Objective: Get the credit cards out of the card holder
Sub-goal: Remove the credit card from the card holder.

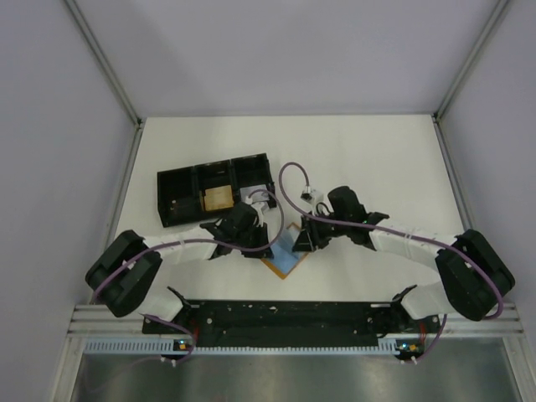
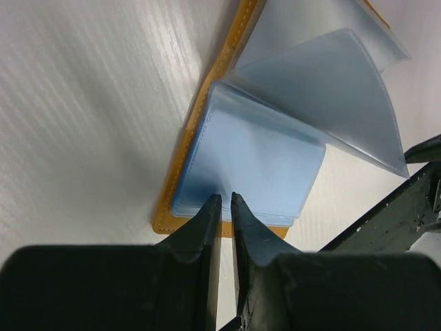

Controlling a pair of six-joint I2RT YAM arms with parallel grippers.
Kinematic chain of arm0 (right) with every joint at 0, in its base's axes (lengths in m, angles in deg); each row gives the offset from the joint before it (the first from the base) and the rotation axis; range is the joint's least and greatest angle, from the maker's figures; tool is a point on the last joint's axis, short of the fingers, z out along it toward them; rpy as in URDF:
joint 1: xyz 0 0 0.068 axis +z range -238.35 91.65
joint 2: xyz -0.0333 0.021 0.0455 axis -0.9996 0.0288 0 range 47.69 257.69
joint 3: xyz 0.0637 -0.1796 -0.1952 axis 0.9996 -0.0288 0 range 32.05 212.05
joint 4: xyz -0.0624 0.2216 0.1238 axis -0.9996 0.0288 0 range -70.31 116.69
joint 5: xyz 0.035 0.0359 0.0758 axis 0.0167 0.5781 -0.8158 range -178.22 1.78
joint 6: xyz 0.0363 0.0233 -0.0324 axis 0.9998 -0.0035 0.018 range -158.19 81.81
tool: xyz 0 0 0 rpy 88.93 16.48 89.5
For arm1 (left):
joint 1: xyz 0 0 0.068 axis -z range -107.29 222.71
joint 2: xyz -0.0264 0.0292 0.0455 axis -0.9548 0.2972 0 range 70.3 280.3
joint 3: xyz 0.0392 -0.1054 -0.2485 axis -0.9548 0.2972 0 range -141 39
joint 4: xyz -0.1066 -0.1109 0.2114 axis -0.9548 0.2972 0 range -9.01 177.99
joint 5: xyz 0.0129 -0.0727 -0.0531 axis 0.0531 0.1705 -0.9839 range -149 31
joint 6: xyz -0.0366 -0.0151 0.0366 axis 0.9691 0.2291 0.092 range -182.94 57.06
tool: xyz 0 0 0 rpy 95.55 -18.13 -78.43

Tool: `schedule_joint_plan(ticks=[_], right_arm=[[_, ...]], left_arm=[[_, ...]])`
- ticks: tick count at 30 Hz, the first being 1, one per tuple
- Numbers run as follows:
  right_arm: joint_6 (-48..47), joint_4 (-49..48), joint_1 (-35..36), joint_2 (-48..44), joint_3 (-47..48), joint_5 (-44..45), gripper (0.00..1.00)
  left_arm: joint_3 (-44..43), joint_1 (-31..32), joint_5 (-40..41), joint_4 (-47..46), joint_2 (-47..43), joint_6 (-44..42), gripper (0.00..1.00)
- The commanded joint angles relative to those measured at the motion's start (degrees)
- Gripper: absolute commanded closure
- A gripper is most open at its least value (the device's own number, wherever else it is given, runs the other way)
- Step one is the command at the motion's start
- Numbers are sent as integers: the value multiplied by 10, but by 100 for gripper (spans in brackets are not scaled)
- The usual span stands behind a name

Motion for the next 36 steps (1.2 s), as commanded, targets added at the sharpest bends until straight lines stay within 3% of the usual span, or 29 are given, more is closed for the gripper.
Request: schedule_joint_plan(ticks=[1,8,13,16,21,28,32,36], right_arm=[[-12,-8,23,-3,32,-13,64],[-38,55,43,-9,51,42,56],[-31,73,47,-31,46,157,51],[-36,83,51,-54,43,225,51],[-27,57,51,-91,28,250,50],[-6,4,50,-54,26,158,50],[18,-41,49,-14,24,125,51],[37,-81,37,28,23,82,54]], left_arm=[[23,-5,30,-23,-36,24,85],[52,-6,36,-58,-54,49,85],[55,-6,34,-59,-60,51,85],[54,-7,41,-51,-66,47,85],[47,-7,68,1,-90,34,85],[55,-6,121,64,-210,35,82],[74,-6,74,-4,-225,72,78],[82,-6,39,-79,-175,92,79]])
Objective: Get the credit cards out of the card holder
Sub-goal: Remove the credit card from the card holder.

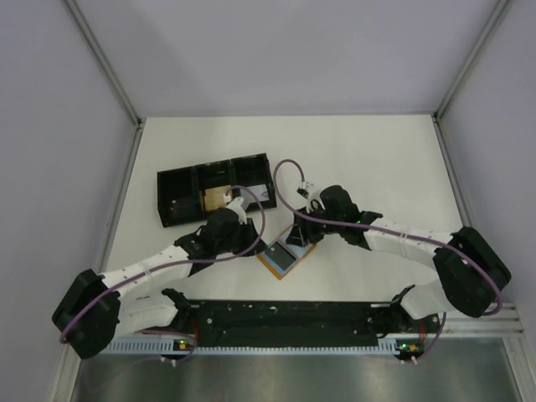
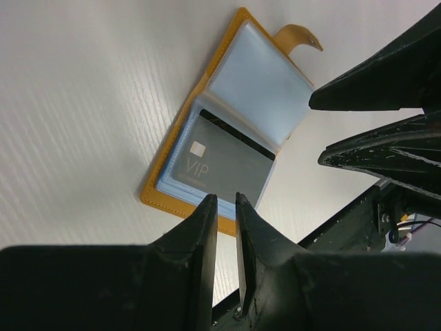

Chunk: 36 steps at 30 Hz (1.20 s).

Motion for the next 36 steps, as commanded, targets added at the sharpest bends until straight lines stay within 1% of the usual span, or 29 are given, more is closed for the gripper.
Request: schedule_joint_plan(ticks=[1,5,8,15,23,31,33,36], right_arm=[[35,-81,-7,37,-7,-66,55],[48,-111,-11,68,-12,-87,57],[54,-120,-13,92,-12,-94,58],[62,-127,-14,142,-14,-82,62],[78,-152,-15,193,-2,-152,64],[110,-210,-27,200,-20,-185,82],[121,-232,-37,199,-30,-198,85],[144,-273,-52,200,-49,-219,86]], left_arm=[[10,-1,-40,-92,52,28,79],[3,-1,-54,-118,100,28,82],[-4,-1,-52,-108,125,16,84],[15,-1,-58,-101,146,9,96],[32,-1,-74,-108,176,9,100],[32,-1,-75,-109,182,7,100],[30,0,-72,-103,181,5,100],[28,-1,-67,-94,182,0,100]])
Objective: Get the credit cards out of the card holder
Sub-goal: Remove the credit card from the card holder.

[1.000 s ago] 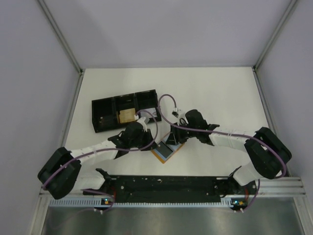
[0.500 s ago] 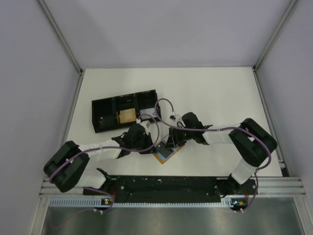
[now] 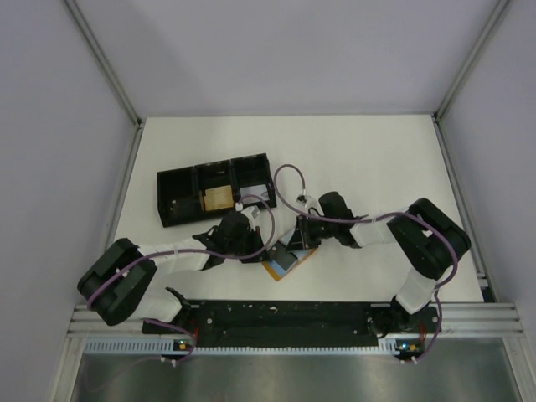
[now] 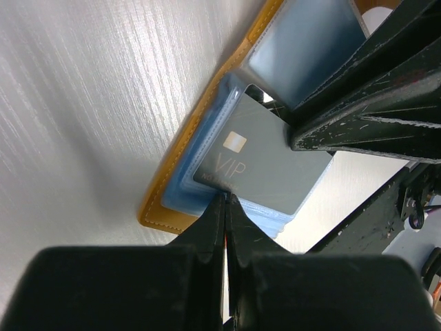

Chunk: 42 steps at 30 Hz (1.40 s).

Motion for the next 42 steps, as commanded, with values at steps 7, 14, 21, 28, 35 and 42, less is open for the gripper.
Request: schedule_joint_plan(ticks=[7,14,21,28,35,42], right_arm=[[51,-122,-19,11,-27,-94,97],[58,-138,-48,12,-42,-98,100],[63,-148,-75,10,-60,-82,100],[59,-141,-74,11,-57,-85,100],[56,-138,-72,14,-51,-88,100],[54,-134,-69,14,-50,-88,100]], left_arm=[[-2,1,11,24,13,-22,100],[-5,0,13,29,15,-26,100],[-4,0,13,27,15,-29,100],[8,1,10,-9,-28,-6,87],[-25,0,-18,-50,-41,19,78],[-61,1,-60,-38,32,8,91]])
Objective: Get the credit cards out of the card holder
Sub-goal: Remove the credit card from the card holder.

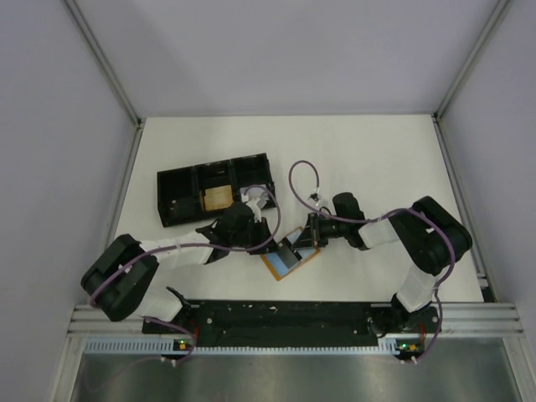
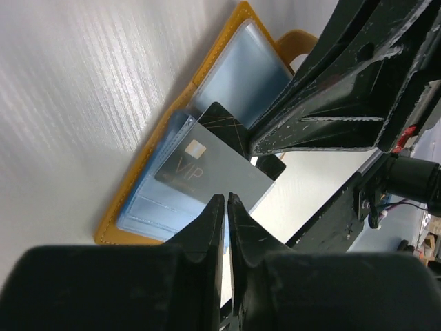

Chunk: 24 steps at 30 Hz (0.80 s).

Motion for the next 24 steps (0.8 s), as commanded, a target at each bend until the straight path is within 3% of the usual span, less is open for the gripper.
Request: schedule_joint_plan(ticks=[1,4,10,14,16,20,24], right_arm=[[-10,-20,2,4,11,-9,100],[-11,-17,3,5,12,-7,100],[-11,-13,6,10,16,-12,86],[-11,-9,10,15,23,-13,84],[-12,-6,13,19,25,-14,84],[-20,2,11,11,25,-9,100],[-45,41,-7,-12,28,1,100]], left_arm=[[-17,1,-33,-15,34,-7,92],[-15,1,-34,4,49,-17,100],[-3,1,-37,4,73,-21,100],[-5,2,-36,4,78,-22,100],[-6,1,-35,6,77,-23,100],[-4,1,-28,19,69,-29,100],[3,2,-22,27,60,-35,100]])
